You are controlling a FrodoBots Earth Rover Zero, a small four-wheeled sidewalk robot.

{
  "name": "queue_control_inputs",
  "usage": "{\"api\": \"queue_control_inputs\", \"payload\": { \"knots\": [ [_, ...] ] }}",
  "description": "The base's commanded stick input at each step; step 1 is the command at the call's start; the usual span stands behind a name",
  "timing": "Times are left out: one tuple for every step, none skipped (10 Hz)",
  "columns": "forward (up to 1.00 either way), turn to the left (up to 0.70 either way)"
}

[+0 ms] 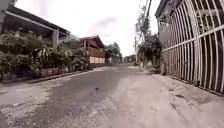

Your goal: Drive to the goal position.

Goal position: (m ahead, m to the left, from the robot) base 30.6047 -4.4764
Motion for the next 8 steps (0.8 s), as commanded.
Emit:
{"api": "queue_control_inputs", "payload": {
  "knots": [
    [0.50,0.00],
    [0.50,0.00],
    [0.50,0.00],
    [0.50,0.00],
    [0.50,0.00],
    [0.50,0.00],
    [0.50,0.00],
    [0.50,0.00]
  ]
}}
